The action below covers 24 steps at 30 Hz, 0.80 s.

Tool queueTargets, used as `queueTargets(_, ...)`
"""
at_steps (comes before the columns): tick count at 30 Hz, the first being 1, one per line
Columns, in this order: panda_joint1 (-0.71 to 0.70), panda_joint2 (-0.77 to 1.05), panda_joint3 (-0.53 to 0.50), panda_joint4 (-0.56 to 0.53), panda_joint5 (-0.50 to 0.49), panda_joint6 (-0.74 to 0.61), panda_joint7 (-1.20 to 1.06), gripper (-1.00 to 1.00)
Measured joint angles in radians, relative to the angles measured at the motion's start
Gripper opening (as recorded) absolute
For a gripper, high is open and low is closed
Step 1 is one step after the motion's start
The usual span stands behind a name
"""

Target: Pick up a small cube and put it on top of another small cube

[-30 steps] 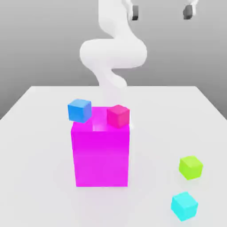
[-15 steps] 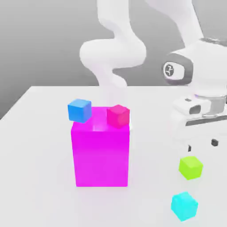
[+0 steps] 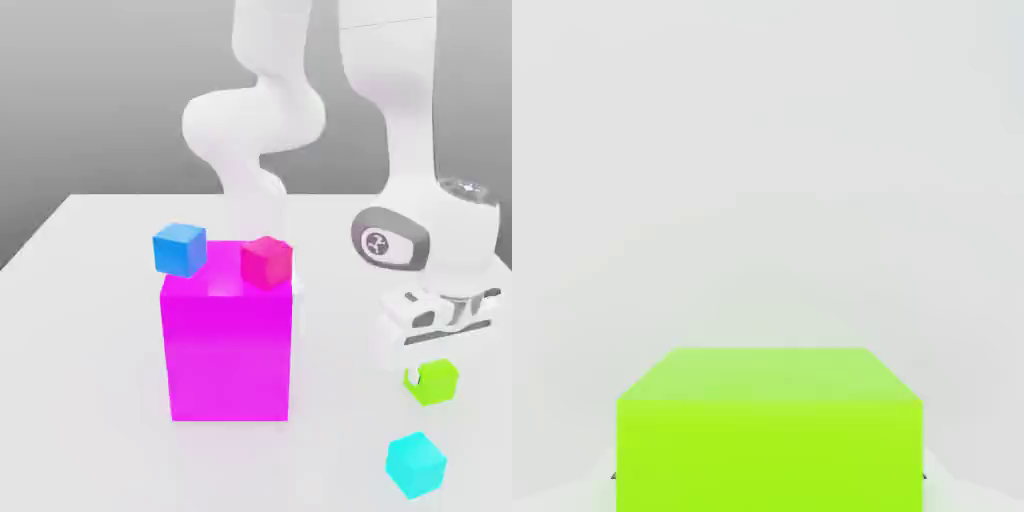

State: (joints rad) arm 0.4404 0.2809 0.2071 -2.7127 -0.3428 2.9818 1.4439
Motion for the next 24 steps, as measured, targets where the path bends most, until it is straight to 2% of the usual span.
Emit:
queueTargets(4, -0.069, -0.137, 0.109, -0.032, 0.177, -0.100, -0.132, -1.00)
queueTargets(7, -0.098, -0.195, 0.119, -0.009, 0.259, -0.180, -0.220, -1.00)
queueTargets(15, -0.241, -0.153, 0.031, 0.232, 0.286, -0.376, -0.412, -1.00)
queueTargets(20, -0.236, -0.007, -0.018, 0.273, 0.222, -0.275, -0.390, -1.00)
queueTargets(21, -0.230, 0.016, -0.026, 0.275, 0.213, -0.254, -0.384, 1.00)
queueTargets(24, -0.230, 0.016, -0.026, 0.275, 0.213, -0.254, -0.384, 1.00)
